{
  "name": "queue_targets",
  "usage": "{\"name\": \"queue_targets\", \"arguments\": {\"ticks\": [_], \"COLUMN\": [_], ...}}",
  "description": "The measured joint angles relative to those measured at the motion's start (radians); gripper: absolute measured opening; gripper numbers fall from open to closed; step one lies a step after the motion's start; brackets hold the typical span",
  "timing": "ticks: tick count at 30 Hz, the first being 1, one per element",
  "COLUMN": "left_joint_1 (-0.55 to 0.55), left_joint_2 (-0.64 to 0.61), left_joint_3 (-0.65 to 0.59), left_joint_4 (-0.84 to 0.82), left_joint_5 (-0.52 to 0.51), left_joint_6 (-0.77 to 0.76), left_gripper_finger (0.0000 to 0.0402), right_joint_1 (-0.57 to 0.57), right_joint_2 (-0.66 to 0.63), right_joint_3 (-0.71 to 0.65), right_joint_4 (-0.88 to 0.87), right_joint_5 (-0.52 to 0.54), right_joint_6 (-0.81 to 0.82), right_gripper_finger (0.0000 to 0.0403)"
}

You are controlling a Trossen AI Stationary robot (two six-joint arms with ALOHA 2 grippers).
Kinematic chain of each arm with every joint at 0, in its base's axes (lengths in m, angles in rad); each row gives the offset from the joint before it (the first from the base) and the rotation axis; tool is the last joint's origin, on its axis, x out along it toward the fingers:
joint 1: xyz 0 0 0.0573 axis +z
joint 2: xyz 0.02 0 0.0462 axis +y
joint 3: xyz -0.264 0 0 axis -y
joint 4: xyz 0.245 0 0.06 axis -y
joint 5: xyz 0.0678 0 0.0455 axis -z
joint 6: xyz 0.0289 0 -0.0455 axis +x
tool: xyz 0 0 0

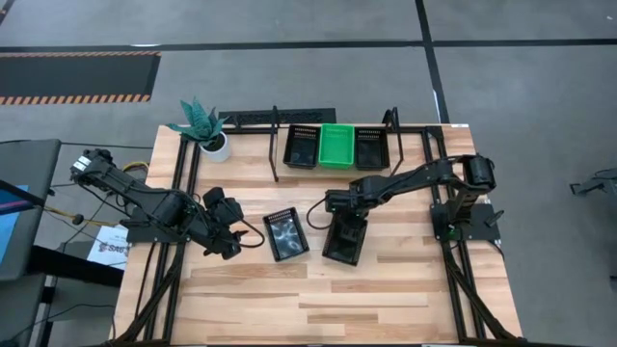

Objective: Stack baskets on shelf by color
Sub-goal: Stack the black basket on top of the black basket on the shelf

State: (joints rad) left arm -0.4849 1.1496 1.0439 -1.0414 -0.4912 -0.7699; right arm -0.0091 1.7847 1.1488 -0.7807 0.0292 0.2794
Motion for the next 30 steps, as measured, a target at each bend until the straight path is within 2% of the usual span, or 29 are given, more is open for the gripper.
{"name": "queue_targets", "arguments": {"ticks": [4,8,16,23,30], "left_joint_1": [0.0,0.0,0.0,0.013,0.015], "left_joint_2": [0.0,0.0,0.0,0.0,0.0], "left_joint_3": [0.0,0.0,0.0,0.0,0.0], "left_joint_4": [0.0,0.0,0.0,0.0,0.0], "left_joint_5": [0.002,0.008,-0.024,-0.029,-0.029], "left_joint_6": [-0.001,-0.001,0.006,0.013,0.013], "left_gripper_finger": [0.0261,0.0261,0.0261,0.0261,0.0261], "right_joint_1": [0.005,-0.019,-0.212,-0.449,-0.649], "right_joint_2": [-0.018,-0.121,-0.36,-0.424,-0.331], "right_joint_3": [-0.003,-0.002,0.035,0.26,0.517], "right_joint_4": [0.014,0.002,-0.064,-0.149,-0.313], "right_joint_5": [-0.03,-0.055,-0.045,-0.031,-0.031], "right_joint_6": [-0.088,-0.159,-0.274,-0.511,-0.74], "right_gripper_finger": [0.0009,0.001,0.0005,0.0004,0.0007]}}
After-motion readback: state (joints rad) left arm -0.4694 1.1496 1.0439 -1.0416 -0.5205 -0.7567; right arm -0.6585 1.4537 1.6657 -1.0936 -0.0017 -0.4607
